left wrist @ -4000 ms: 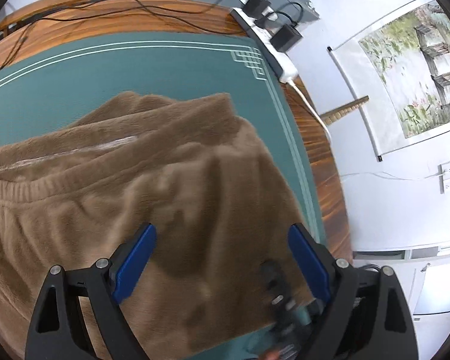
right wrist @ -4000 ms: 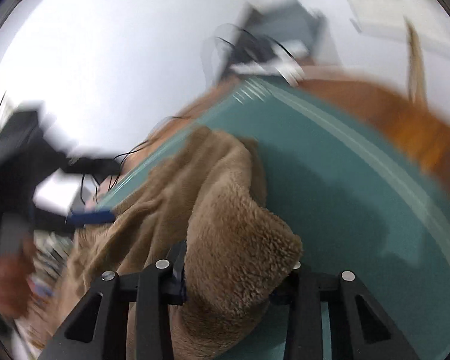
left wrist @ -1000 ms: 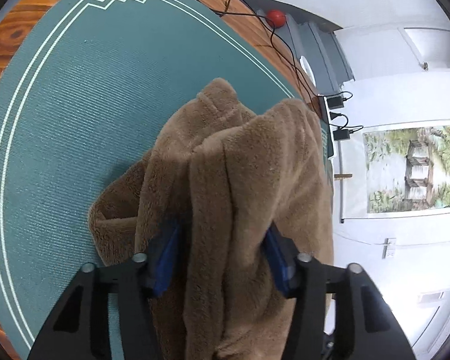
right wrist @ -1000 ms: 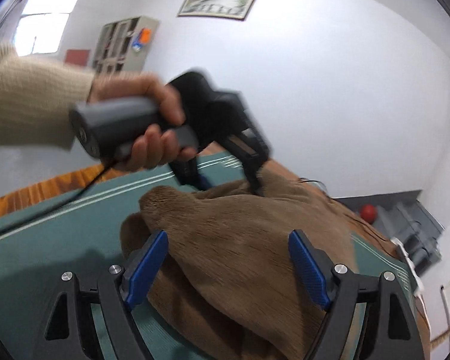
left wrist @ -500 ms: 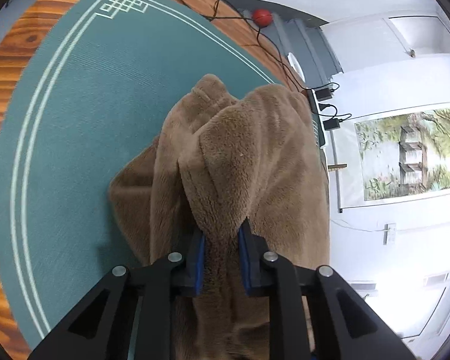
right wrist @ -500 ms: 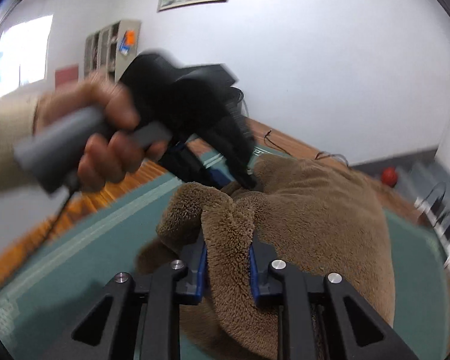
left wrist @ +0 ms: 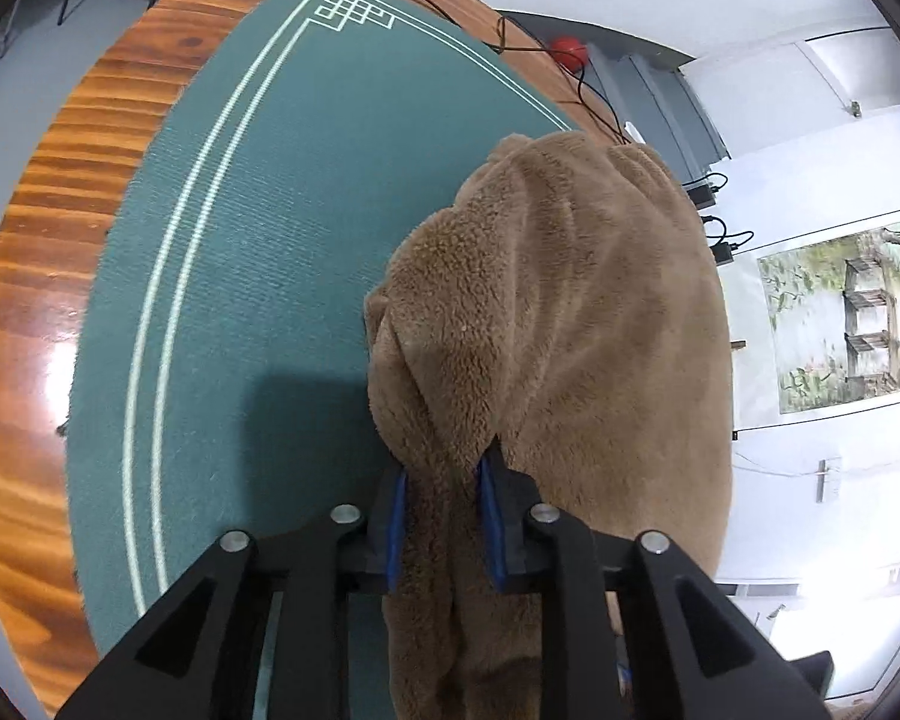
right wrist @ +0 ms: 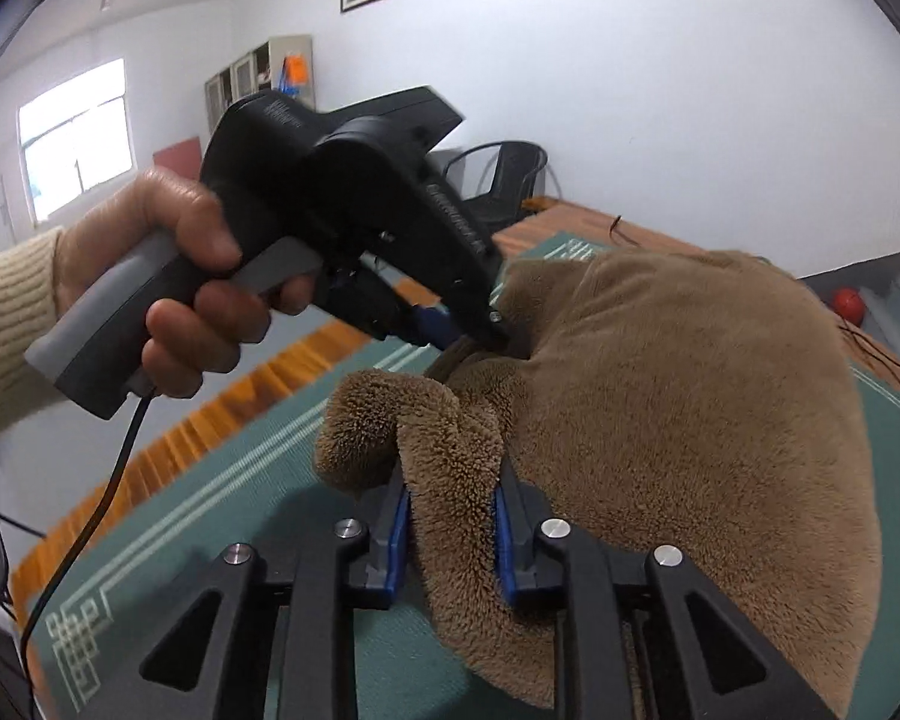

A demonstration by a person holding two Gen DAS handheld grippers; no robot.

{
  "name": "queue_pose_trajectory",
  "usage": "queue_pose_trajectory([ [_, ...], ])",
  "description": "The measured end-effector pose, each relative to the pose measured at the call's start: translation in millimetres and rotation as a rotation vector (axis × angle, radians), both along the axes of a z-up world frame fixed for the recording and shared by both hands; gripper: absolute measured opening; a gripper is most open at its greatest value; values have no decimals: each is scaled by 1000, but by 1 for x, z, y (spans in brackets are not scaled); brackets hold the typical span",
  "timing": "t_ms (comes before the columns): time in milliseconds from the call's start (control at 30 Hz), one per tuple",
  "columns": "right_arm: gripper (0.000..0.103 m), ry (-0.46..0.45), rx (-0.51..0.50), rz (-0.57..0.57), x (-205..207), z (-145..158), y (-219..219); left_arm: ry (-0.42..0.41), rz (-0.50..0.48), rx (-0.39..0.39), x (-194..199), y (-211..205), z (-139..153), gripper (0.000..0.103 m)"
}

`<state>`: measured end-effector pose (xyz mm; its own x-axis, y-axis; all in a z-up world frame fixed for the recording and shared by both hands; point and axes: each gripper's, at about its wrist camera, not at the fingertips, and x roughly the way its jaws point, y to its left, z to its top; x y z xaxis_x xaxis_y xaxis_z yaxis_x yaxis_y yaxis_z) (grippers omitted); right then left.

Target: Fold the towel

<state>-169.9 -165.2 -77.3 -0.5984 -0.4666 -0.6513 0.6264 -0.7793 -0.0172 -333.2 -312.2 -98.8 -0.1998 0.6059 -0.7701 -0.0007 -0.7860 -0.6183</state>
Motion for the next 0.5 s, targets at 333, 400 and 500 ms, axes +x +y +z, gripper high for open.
queue_pose_trajectory([
  [333,65,126,-110,-176,9,57,73,208,35,-23,33,0,72,58],
  [400,65,107,-91,-220,-3,48,86,258,7,-11,41,16,83,68],
  [500,64,35,-56,-228,-20,27,88,273,-28,-25,46,40,76,68],
])
